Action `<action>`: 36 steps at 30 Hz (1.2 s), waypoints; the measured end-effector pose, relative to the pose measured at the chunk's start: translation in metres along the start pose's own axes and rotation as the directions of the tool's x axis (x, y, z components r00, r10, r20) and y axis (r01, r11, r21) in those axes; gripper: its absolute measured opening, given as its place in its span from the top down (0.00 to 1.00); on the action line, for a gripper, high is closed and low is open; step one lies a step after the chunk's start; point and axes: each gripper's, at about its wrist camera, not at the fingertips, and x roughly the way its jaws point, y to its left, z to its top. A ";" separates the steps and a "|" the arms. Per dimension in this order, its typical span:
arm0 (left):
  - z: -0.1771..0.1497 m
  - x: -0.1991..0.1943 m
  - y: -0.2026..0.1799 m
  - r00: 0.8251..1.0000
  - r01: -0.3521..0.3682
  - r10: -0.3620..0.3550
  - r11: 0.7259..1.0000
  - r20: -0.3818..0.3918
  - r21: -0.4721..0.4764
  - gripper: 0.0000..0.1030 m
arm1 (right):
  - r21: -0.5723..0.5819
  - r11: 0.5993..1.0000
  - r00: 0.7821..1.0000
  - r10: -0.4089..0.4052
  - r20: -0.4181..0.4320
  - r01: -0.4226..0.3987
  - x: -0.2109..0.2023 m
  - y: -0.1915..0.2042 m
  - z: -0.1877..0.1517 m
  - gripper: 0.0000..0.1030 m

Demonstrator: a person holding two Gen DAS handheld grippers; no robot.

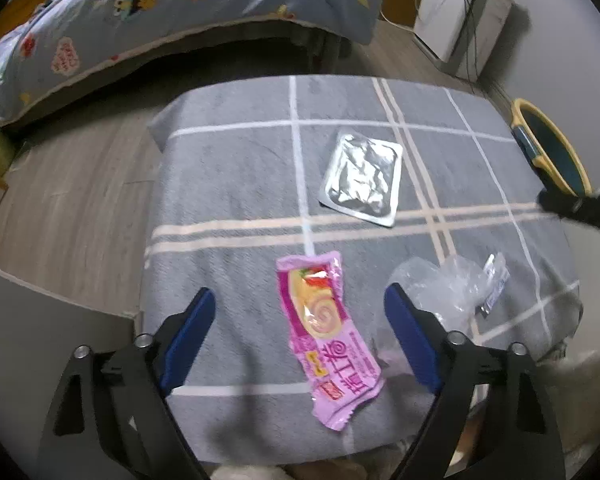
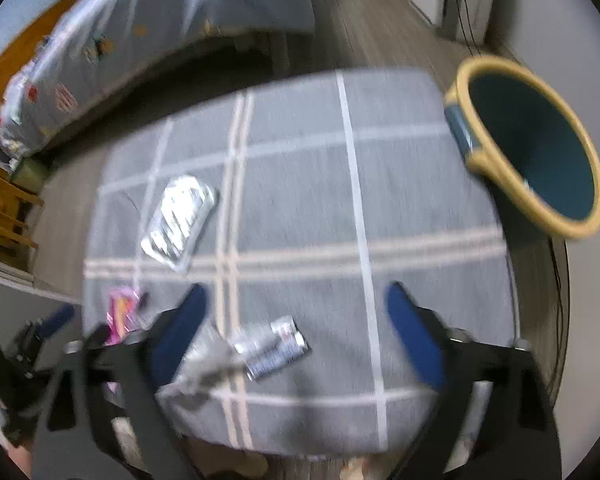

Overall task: Collect trash
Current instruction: 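Grasp the clear plastic bag with the right tool while the left tool grasps the pink wrapper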

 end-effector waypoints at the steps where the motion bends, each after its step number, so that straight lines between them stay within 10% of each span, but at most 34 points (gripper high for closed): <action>1: -0.001 0.001 -0.002 1.000 -0.008 0.008 1.000 -0.004 0.007 0.18 | 0.004 1.000 1.000 -0.006 -0.029 0.006 0.006 -0.001 -0.005 0.30; 10: 0.001 0.012 0.009 0.999 -0.010 0.007 0.998 -0.051 -0.061 0.30 | 0.002 0.994 0.989 0.112 -0.092 -0.112 0.018 0.007 -0.028 0.42; 18: -0.004 0.031 0.003 0.990 0.022 -0.022 1.000 -0.136 -0.005 0.93 | -0.016 0.991 0.982 0.127 -0.137 -0.131 0.035 0.015 -0.027 0.42; 21: -0.004 0.032 0.000 0.991 0.034 -0.033 0.999 -0.132 0.005 0.97 | 0.000 0.987 0.976 0.161 -0.149 -0.163 0.041 0.017 -0.023 0.47; 26: -0.001 0.027 -0.004 0.994 0.034 -0.031 0.999 -0.103 0.025 0.98 | 0.036 0.977 0.962 0.215 -0.170 -0.212 0.047 0.019 -0.022 0.93; 36: 0.015 0.005 0.003 0.997 0.072 -0.071 0.997 0.006 -0.019 0.98 | 0.027 0.959 0.960 0.281 -0.007 -0.281 -0.007 0.018 0.002 0.96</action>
